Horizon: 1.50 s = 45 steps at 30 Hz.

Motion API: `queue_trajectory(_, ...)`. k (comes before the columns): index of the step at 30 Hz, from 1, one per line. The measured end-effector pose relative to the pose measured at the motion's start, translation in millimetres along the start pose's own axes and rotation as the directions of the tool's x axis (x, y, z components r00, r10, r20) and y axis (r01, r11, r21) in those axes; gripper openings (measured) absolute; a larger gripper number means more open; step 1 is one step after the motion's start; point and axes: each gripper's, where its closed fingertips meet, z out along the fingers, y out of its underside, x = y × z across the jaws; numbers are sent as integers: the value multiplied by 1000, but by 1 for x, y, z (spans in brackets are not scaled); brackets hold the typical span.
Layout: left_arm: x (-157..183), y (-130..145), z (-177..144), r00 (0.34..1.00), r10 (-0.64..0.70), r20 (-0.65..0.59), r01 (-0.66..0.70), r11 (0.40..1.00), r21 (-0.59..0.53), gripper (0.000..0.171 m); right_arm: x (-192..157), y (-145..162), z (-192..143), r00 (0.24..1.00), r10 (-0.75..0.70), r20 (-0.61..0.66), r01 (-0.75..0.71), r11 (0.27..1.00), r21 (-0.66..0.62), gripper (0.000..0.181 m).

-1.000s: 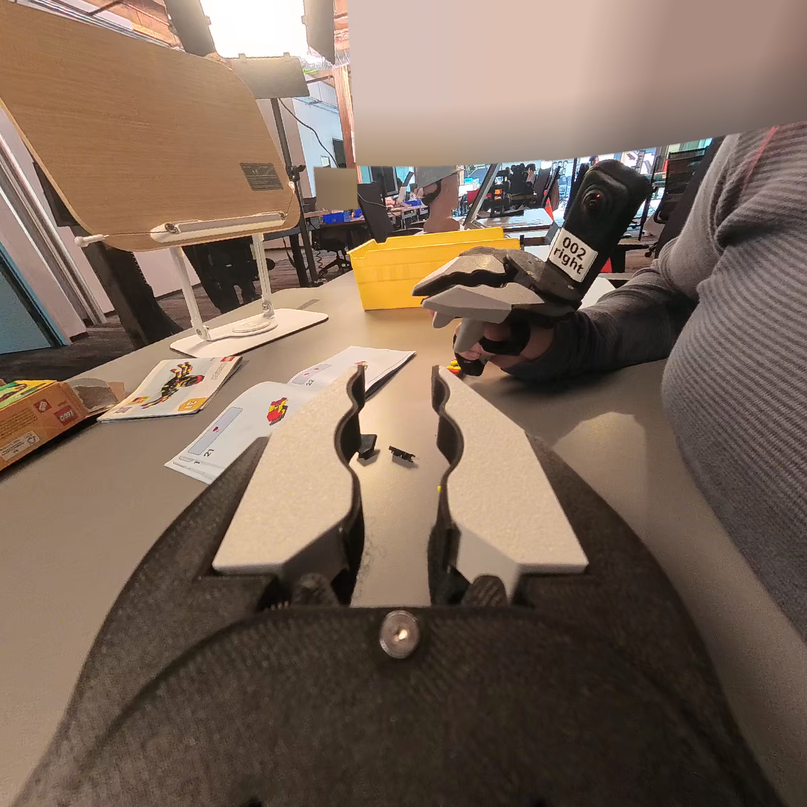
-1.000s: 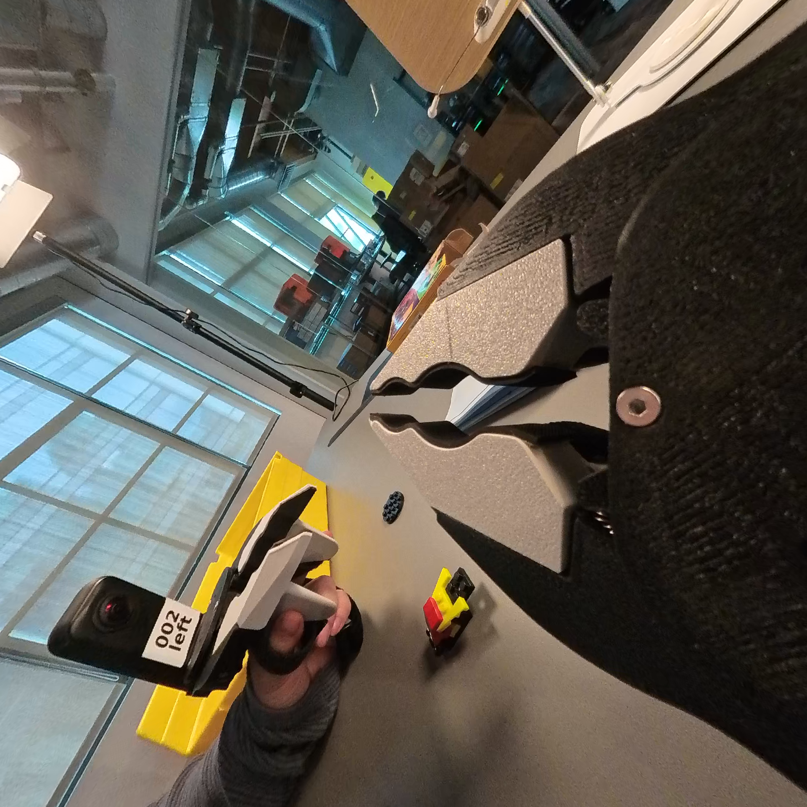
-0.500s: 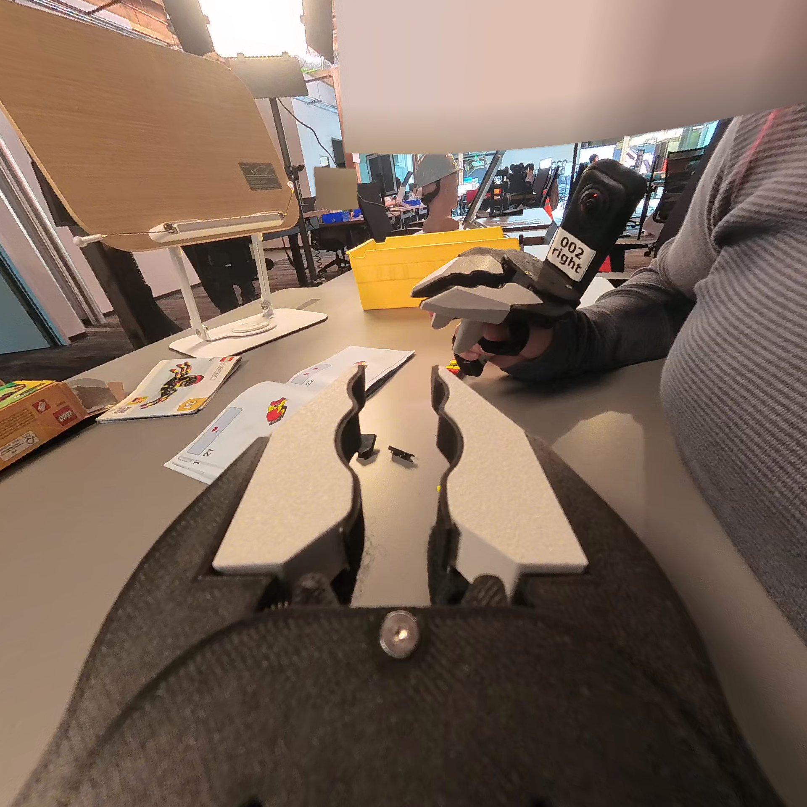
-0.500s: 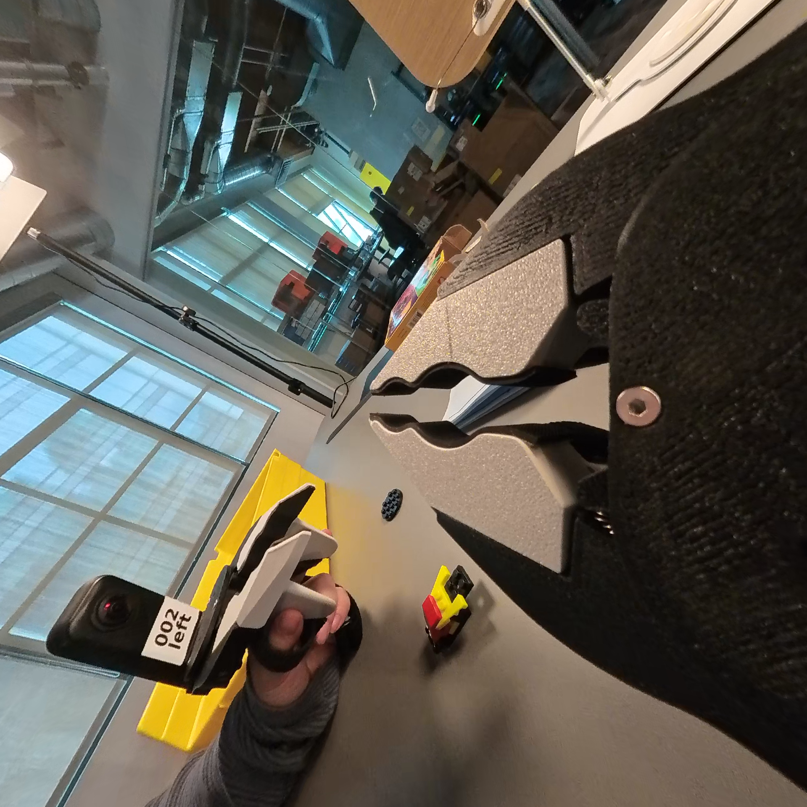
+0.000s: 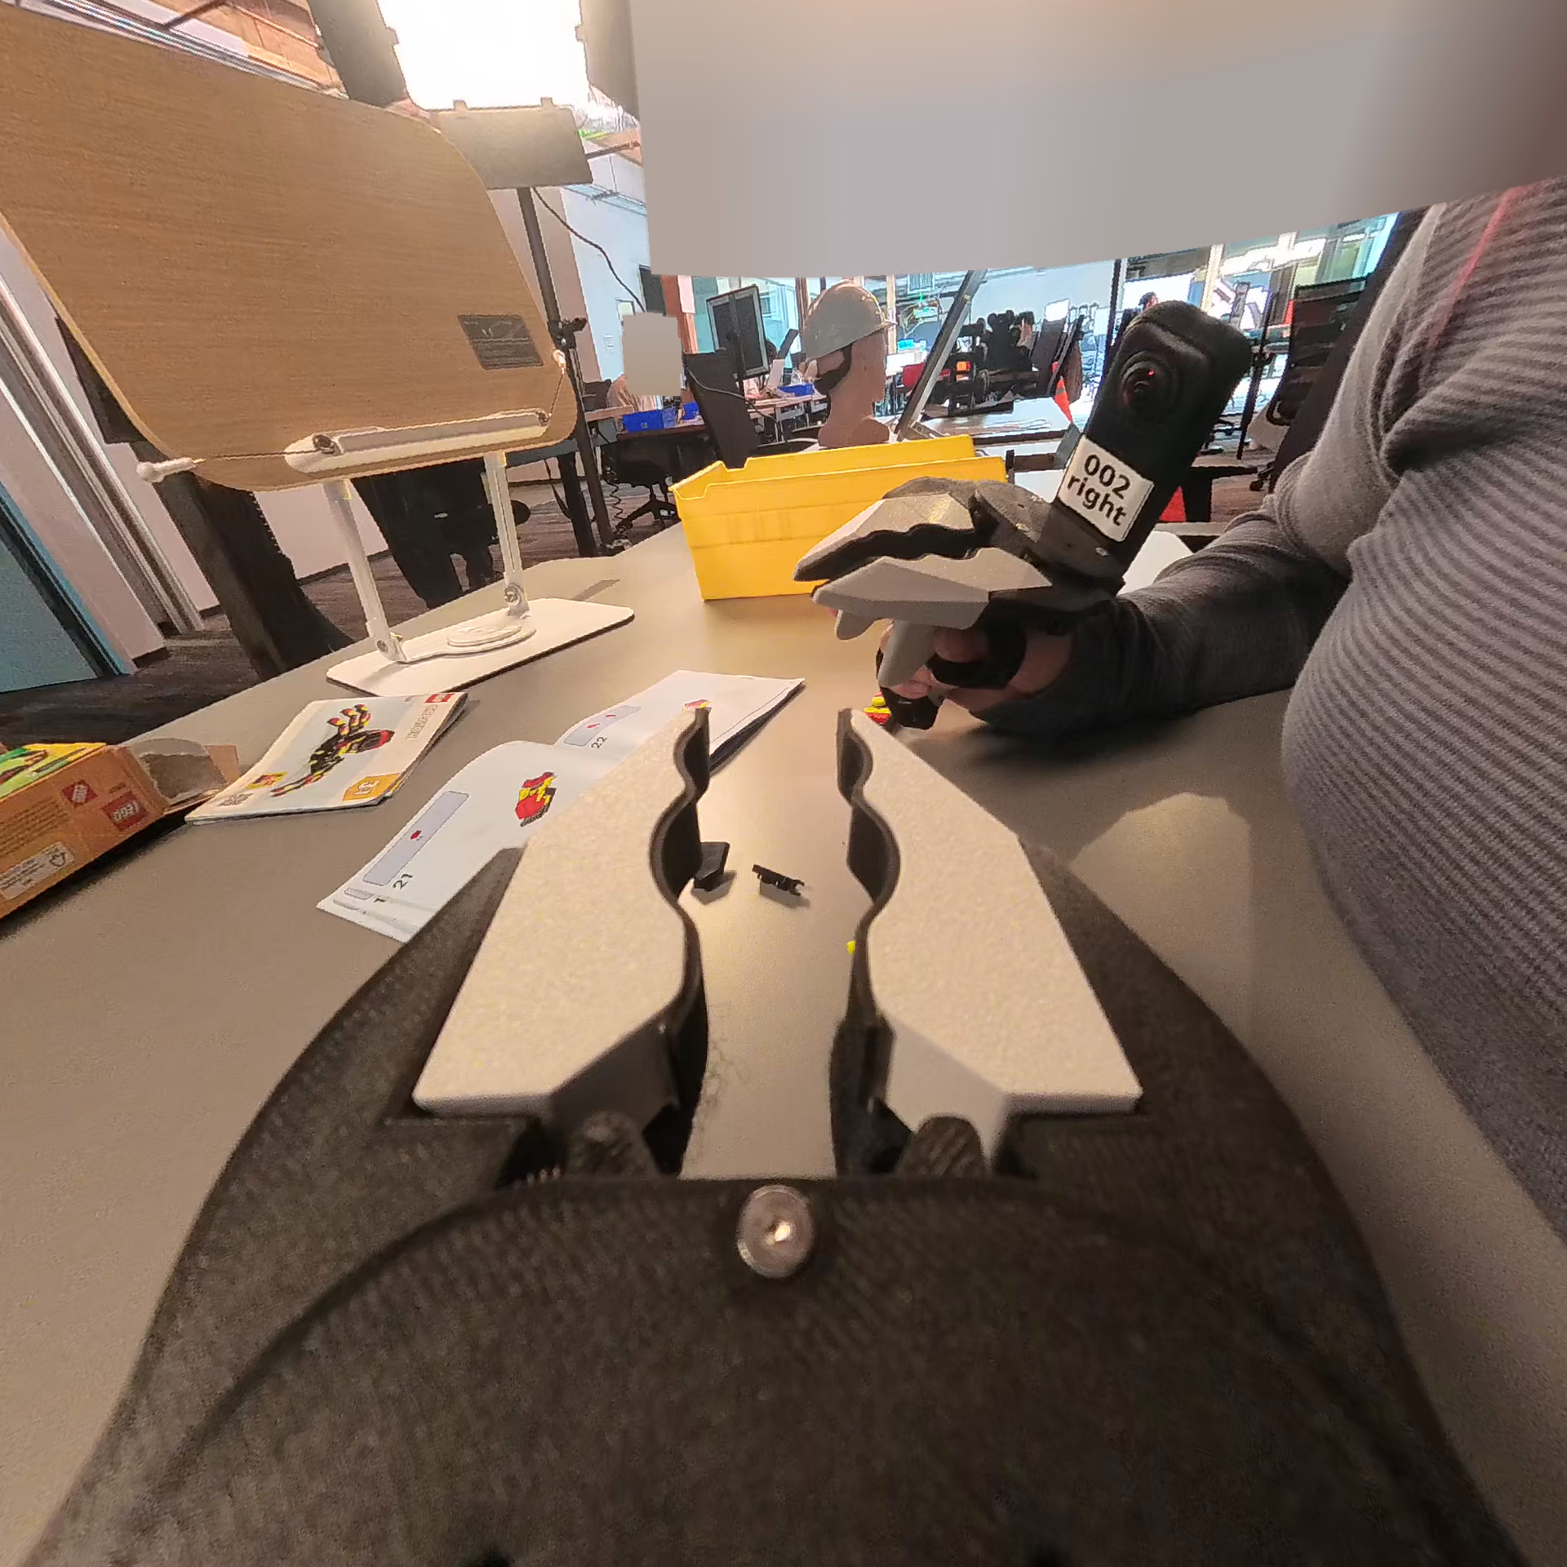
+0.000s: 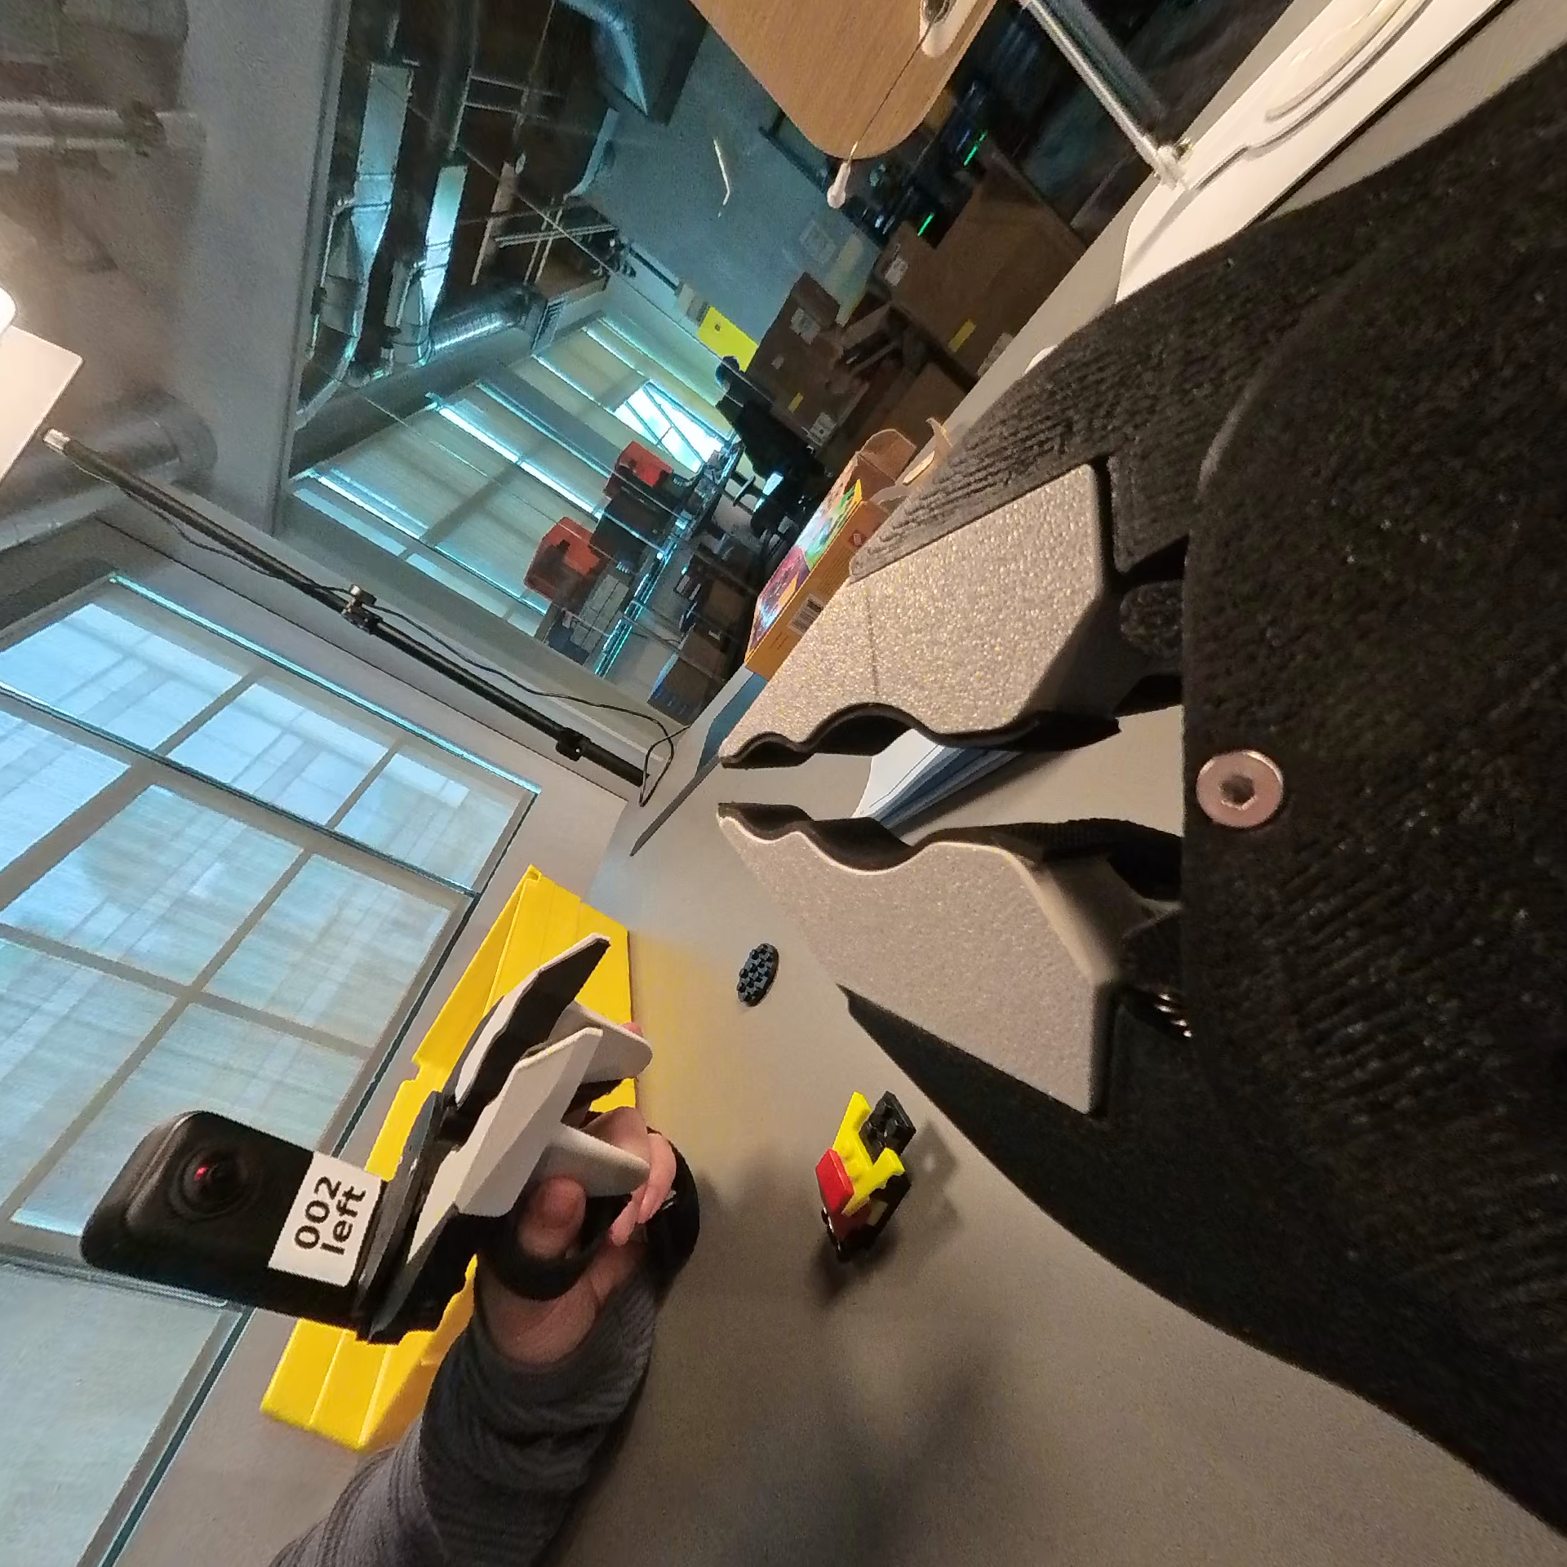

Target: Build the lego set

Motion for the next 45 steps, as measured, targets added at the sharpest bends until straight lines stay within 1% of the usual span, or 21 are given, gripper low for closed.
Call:
queue_trajectory(12,3,1,0,1000,22,-7,-22,1000,-8,29,9,6,-10,1000,1,6,-1,1000,-3,5)
queue_trajectory(26,7,3,2,996,88,-1,-88,996,-25,27,10,9,-9,1000,-7,2,7,1000,-14,3)
queue_trajectory(45,7,3,2,994,106,0,-106,994,-26,25,8,10,-9,1000,-8,8,8,1000,-21,4)
